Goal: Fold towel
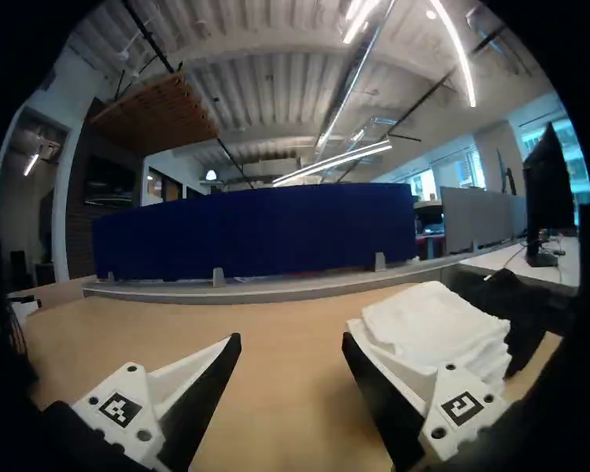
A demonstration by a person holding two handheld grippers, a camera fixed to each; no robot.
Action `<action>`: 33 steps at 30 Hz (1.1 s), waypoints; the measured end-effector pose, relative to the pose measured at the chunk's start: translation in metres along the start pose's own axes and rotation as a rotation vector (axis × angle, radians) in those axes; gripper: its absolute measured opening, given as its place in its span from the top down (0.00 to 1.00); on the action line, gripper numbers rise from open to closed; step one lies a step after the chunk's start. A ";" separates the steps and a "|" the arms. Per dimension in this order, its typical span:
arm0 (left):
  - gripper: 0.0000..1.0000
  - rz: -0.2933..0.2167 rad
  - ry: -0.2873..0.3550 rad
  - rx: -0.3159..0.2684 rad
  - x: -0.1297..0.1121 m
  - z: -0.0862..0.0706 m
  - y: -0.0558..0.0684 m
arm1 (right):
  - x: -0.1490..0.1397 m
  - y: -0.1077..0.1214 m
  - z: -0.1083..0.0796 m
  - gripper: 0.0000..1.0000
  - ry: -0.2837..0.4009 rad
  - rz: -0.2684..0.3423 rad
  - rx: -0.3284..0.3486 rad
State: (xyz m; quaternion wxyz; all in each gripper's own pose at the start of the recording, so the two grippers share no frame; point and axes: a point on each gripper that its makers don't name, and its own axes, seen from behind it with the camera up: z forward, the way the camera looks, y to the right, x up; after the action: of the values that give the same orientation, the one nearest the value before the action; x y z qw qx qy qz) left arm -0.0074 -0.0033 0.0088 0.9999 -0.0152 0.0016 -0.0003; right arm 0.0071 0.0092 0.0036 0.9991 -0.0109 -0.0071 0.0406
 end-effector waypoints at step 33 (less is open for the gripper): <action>0.04 0.000 0.000 0.000 0.000 0.000 0.000 | -0.008 -0.011 -0.004 0.00 0.014 -0.082 0.013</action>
State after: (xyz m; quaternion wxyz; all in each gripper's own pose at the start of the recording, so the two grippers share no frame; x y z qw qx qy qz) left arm -0.0072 -0.0032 0.0088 0.9999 -0.0152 0.0018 -0.0003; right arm -0.0001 -0.0025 0.0002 1.0000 -0.0042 -0.0001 -0.0002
